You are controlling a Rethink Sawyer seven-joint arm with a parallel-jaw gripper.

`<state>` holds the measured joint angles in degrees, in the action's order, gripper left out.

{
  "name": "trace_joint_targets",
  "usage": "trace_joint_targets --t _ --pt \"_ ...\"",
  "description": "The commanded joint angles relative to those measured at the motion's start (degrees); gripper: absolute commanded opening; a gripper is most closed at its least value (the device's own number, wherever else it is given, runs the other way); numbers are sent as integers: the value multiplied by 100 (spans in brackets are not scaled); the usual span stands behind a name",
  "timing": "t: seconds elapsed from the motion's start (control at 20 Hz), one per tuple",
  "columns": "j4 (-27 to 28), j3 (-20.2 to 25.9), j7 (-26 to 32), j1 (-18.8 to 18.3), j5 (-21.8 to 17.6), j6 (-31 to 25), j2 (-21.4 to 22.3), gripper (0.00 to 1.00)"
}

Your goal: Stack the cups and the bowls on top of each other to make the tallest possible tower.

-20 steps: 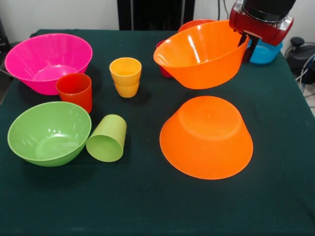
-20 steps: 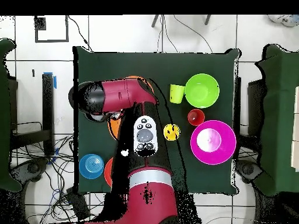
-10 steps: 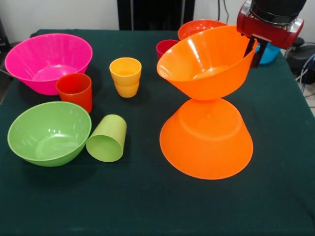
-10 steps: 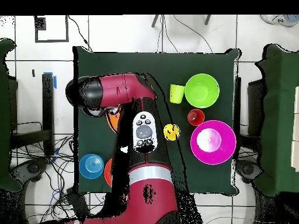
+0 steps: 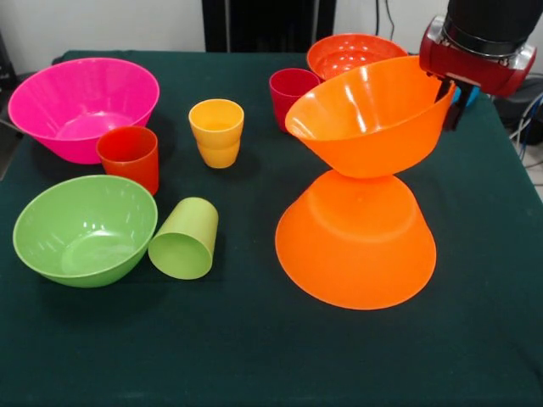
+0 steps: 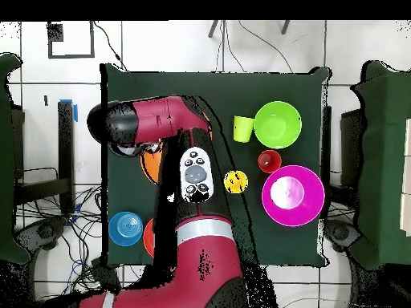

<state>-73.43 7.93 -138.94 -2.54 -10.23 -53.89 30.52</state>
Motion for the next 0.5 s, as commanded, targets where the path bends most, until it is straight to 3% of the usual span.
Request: trace_joint_targets --t 0.05,0.5 --pt "218 508 1670 -141 -671 -248 -285 0" --pt "453 749 2068 -377 -898 -365 -433 0"
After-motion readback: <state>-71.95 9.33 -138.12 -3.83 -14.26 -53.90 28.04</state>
